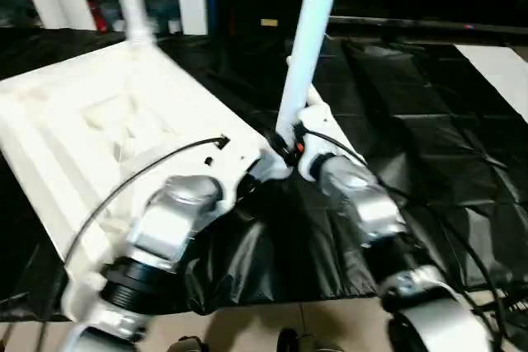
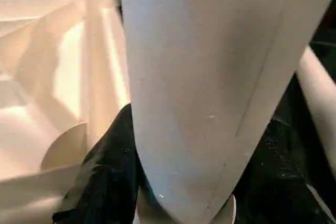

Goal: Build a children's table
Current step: Insert table leg to table base

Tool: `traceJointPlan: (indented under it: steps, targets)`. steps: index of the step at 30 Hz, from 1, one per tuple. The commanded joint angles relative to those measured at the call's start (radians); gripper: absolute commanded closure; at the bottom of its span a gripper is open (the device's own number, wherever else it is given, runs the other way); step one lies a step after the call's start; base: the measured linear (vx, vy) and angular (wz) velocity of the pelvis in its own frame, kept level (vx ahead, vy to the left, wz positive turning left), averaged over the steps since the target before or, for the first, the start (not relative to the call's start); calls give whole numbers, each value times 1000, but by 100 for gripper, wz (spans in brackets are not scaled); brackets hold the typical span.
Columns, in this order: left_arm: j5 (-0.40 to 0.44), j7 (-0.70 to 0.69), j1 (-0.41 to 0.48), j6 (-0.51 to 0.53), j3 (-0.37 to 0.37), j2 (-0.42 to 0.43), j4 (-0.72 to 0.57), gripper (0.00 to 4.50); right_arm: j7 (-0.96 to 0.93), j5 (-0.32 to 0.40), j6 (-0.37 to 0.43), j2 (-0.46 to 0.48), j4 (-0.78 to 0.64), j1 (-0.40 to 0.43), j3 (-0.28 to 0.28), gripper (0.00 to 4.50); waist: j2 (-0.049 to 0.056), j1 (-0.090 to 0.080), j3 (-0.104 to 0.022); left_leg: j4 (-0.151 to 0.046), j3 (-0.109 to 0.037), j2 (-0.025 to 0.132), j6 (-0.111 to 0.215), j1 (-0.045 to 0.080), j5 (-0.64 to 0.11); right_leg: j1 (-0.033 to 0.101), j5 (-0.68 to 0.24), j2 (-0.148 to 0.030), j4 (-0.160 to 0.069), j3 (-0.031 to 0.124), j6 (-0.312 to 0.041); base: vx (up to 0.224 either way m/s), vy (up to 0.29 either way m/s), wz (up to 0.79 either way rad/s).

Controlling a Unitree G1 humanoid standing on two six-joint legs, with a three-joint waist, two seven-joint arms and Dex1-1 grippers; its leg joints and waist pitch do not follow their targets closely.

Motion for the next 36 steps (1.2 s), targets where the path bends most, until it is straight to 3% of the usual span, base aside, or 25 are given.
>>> traceJointPlan:
  steps: [1,5,6,7,9,10,11,12,13,14,15,16,17,18,19,20,21,22,24,26,27,29,32,33,36]
  targets:
    - [-9,14,-4,-2,-13,-28,-54,450,-18,-41,90,7,152,74,18,262,13,-6,-22,-87,-36,41,-25,25,-624,18,-656,-97,-104,34,-31,0,0,0]
    - [-3,26,-2,23,-17,-31,-67,450,-25,-48,91,23,157,73,21,262,15,-9,-15,-92,-37,43,-22,39,-668,15,-678,-94,-116,18,-10,0,0,0]
    - [-1,30,-2,35,-18,-28,-72,450,-31,-54,91,28,168,67,28,262,23,-13,-7,-109,-42,52,-28,39,-736,22,-654,-83,-109,6,-4,0,0,0]
    - [-1,31,-2,36,-18,-27,-72,450,-33,-57,91,28,171,65,30,262,25,-13,-6,-117,-44,57,-31,36,-766,26,-633,-80,-98,8,-7,0,0,0]
    - [-4,30,-3,35,-21,-24,-73,450,-26,-44,90,31,177,61,22,262,28,-9,-3,-144,-40,68,-42,27,-840,32,-575,-70,-57,23,-28,0,0,0]
    - [-5,30,-3,33,-23,-23,-73,450,-23,-38,88,32,180,57,16,262,22,-8,-2,-143,-34,61,-44,31,-840,24,-605,-72,-57,34,-30,0,0,0]
    - [-7,27,-4,31,-25,-22,-72,450,-22,-35,86,32,184,52,9,227,23,-6,0,-128,-31,49,-45,50,-822,5,-675,-79,-84,33,-21,0,0,0]
    - [-8,26,-4,30,-25,-22,-72,450,-22,-34,85,32,185,50,6,227,20,-19,11,-76,-25,19,-31,93,-759,-36,-854,-85,-166,-16,30,0,0,0]
    - [-12,22,-5,27,-28,-19,-71,450,-21,-26,82,32,190,41,-10,206,38,-28,8,-79,-30,24,-19,72,-723,11,-824,-71,-173,-69,71,0,0,0]
    - [-12,21,-4,27,-28,-19,-71,450,-21,-26,82,32,190,40,-11,189,55,-15,8,-150,-34,63,-19,-4,-802,87,-652,-54,-51,-60,45,0,0,0]
    - [-15,19,-4,27,-29,-17,-74,450,-17,-23,79,31,189,36,-18,187,48,63,7,-210,-8,94,-5,-86,-915,121,-222,-35,150,13,-21,57,-38,16]
    - [-19,13,-3,26,-32,-13,-79,450,-13,-21,74,29,183,30,-24,182,0,38,-21,-155,31,49,39,34,-727,27,-389,-53,103,98,-17,57,-38,16]
    - [-20,6,-3,25,-34,-10,-82,450,-9,-20,69,27,181,26,-27,170,-25,66,0,18,10,-3,14,78,-339,-54,-927,-170,-101,143,-1,128,-152,22]
    - [-21,2,-4,25,-36,-8,-83,450,-7,-20,66,26,179,23,-29,155,-34,79,-32,10,-7,6,47,19,-167,17,-928,-186,-89,177,0,160,-111,-26]
    - [-23,-10,-4,15,-40,-2,-84,450,3,-20,61,22,175,19,-27,138,-21,90,-33,-38,-27,12,41,-55,10,82,-617,-145,-24,143,-24,160,-111,-26]
    - [-26,-21,-5,4,-44,3,-83,450,15,-21,57,20,171,15,-25,133,-4,98,-53,-57,-20,22,23,-28,76,72,-408,-108,-1,117,-47,132,-8,-25]
    - [-30,-36,-4,-9,-48,12,-85,450,35,-20,54,13,153,14,-20,133,1,77,-63,-47,-19,21,25,-17,148,55,-20,-60,45,100,-92,82,0,0]
    - [-36,-51,-2,-15,-49,21,-88,450,54,-19,53,5,129,13,-14,123,13,72,-82,-28,-14,17,30,-2,247,61,307,-45,70,101,-150,82,0,0]
    - [-41,-59,-1,-14,-47,25,-89,450,62,-19,54,1,115,13,-11,97,15,65,-89,-18,-12,15,69,-7,338,71,575,-35,86,97,-213,38,3,2]
    - [-61,-96,3,-31,-45,55,-94,450,117,-17,74,-23,34,24,1,79,17,63,-85,-24,-5,20,89,-12,231,76,557,-45,73,100,-246,0,0,0]
    - [-65,-120,4,-55,-45,76,-92,450,142,-17,85,-38,-3,30,8,79,14,62,-83,-37,-4,26,76,-18,109,85,448,-56,61,100,-253,0,0,0]
    - [-70,-148,7,-79,-49,99,-90,450,167,-16,97,-53,-39,39,15,79,19,60,-84,-43,-5,34,60,-13,42,85,322,-63,51,101,-259,0,0,0]
    - [-77,-180,13,-91,-51,131,-88,450,197,-12,118,-77,-98,56,22,79,20,63,-78,-49,-3,41,41,-10,-11,79,205,-65,40,103,-249,0,0,0]
    - [-79,-194,13,-103,-51,145,-83,450,210,-10,128,-89,-124,63,23,79,22,64,-81,-49,2,43,30,-7,-28,77,172,-65,39,104,-247,0,0,0]
    - [-90,-220,11,-118,-46,169,-70,450,245,-2,156,-119,-192,84,28,79,22,68,-84,-49,12,46,5,-5,-42,73,144,-64,39,106,-241,0,0,0]
